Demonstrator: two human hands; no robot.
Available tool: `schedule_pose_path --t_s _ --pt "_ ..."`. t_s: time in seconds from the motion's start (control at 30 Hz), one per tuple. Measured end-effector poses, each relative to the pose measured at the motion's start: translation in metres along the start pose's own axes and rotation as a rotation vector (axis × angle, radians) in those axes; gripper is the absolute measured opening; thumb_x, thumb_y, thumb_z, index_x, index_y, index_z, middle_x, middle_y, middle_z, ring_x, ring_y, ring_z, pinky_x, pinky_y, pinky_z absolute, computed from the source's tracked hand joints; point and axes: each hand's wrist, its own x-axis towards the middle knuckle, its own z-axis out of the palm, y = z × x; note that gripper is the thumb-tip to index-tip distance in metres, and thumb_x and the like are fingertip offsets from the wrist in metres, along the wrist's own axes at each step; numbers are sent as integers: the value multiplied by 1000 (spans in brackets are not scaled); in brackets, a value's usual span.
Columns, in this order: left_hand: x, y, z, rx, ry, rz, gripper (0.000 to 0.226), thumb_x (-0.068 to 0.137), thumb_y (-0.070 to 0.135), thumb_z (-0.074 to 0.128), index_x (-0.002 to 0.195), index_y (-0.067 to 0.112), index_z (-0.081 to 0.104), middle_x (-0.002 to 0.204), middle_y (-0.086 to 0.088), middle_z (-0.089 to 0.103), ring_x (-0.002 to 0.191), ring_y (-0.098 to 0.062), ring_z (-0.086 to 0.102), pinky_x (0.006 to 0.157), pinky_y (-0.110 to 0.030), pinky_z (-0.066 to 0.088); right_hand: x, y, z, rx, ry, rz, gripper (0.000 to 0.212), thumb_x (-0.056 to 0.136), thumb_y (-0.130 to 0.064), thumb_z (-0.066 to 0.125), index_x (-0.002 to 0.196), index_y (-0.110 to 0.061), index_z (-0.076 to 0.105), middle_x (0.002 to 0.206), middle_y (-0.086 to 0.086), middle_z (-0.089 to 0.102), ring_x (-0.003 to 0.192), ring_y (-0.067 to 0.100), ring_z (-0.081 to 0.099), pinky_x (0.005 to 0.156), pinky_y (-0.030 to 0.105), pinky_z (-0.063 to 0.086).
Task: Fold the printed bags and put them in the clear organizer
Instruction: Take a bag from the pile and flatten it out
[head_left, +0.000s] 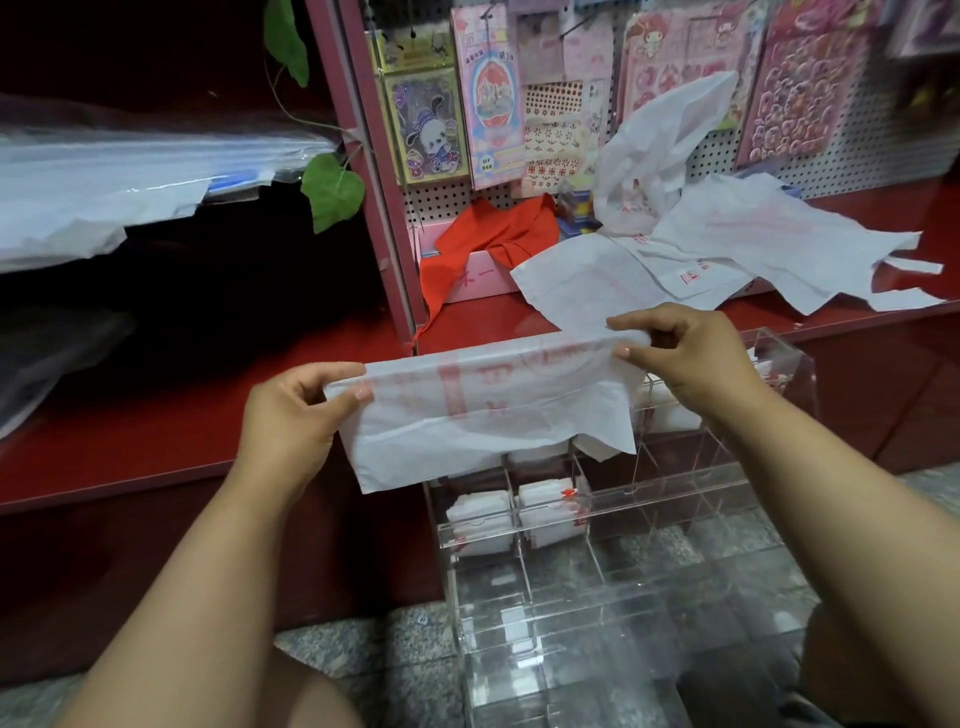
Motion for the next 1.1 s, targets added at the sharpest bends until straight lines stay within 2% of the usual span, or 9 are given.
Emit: schedule_pose_path --t_s 0.17,0.27,0.4,0.5,0.6,0.73,0.83,0.97,1.1 --pt "3 5 -5 103 73 99 14 85 12 72 79 23 69 96 10 63 75 10 58 71 -5 44 2 -8 0 20 95 -13 10 82 -11 72 81 -21 69 94 7 58 72 8 52 71 25 46" --pt "1 8 1 -17 59 76 7 95 15 60 93 19 65 97 11 61 72 11 58 63 -4 44 0 -16 7 263 95 138 10 94 -18 59 93 -9 62 96 8 62 81 17 57 73 35 47" --pt "-4 5 17 4 153 134 14 99 23 51 87 28 49 81 8 54 71 -9 50 63 -28 43 -5 -21 24 51 190 90 18 100 -27 44 103 -10 51 85 -3 55 79 15 52 70 30 38" --pt "-4 4 22 115 219 156 9 100 22 49 91 19 48 78 11 49 68 -4 46 61 -19 38 -7 -21 27 -52 216 52 14 101 -28 43 104 -15 46 79 -7 50 71 5 46 59 28 31" --pt "2 -2 23 171 195 103 9 98 23 50 92 16 52 78 10 53 68 -5 47 62 -25 39 -3 -15 24 -59 210 82 16 98 -29 49 102 -13 50 81 -2 55 73 12 50 55 12 34" --pt "11 -15 25 159 185 -80 16 98 27 52 95 12 58 79 4 57 72 -15 53 62 -28 42 0 -11 19 45 18 269 42 89 -36 65 123 -19 47 102 -1 64 86 12 62 61 18 42" --pt "15 -20 21 46 211 -263 24 98 34 55 110 14 60 85 -1 61 73 -17 54 61 -27 44 -1 -8 14 69 -226 328 70 83 -25 73 140 -29 33 83 -3 64 73 2 60 55 10 44" --pt "15 -15 16 -200 19 -460 54 96 32 61 143 38 36 110 -6 66 85 -17 67 70 -29 55 -4 -4 19 183 -169 298 38 84 -4 70 114 -22 53 60 6 39 44 4 41 47 14 39" --pt "10 -12 11 -263 -195 -445 29 91 0 60 120 5 62 93 -15 70 65 -12 70 60 -21 58 -8 -6 20 211 -109 313 16 89 -1 63 101 -8 70 60 -5 56 36 -2 44 43 7 35"
